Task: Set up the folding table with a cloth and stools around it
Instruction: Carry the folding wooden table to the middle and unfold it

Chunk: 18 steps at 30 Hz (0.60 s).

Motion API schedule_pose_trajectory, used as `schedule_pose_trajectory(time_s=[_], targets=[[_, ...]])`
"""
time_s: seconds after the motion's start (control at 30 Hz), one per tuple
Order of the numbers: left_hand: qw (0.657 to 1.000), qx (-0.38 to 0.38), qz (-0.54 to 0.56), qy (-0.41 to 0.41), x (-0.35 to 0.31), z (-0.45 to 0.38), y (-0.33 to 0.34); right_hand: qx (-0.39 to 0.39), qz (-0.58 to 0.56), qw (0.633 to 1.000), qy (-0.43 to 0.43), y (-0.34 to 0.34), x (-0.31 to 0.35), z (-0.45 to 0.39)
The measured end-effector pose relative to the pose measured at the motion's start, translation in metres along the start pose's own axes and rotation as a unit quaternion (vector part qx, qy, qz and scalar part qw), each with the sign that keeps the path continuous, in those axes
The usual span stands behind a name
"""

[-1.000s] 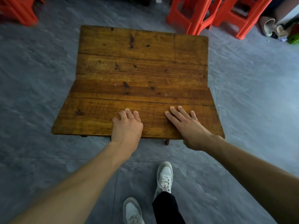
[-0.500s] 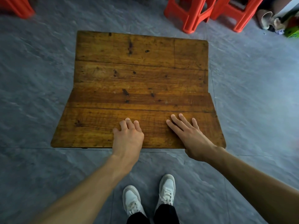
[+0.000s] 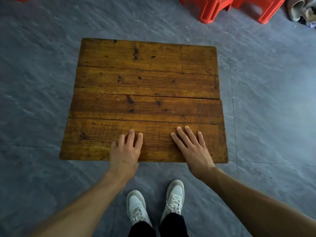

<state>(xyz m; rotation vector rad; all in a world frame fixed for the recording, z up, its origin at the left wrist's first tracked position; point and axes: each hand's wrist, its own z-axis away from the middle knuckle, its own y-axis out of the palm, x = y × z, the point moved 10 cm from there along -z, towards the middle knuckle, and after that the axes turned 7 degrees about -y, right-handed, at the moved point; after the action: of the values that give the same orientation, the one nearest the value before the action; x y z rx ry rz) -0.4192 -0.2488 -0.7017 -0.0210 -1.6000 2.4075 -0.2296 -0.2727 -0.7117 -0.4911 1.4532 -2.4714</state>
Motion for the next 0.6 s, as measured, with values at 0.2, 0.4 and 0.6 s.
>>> schedule_pose_trajectory(time_s=[0.2,0.4,0.6], targets=[[0.998,-0.023,0.044,0.024,0.006,-0.005,0.021,-0.016,0.005,0.999,0.031,0.022,-0.010,-0.001],[0.999,-0.011,0.016,0.045,0.018,-0.006,0.025,0.007,0.006,0.997,0.081,0.024,-0.030,0.003],[0.998,-0.025,0.004,0.060,0.025,-0.005,0.020,-0.011,0.013,0.995,0.094,0.021,-0.014,0.004]])
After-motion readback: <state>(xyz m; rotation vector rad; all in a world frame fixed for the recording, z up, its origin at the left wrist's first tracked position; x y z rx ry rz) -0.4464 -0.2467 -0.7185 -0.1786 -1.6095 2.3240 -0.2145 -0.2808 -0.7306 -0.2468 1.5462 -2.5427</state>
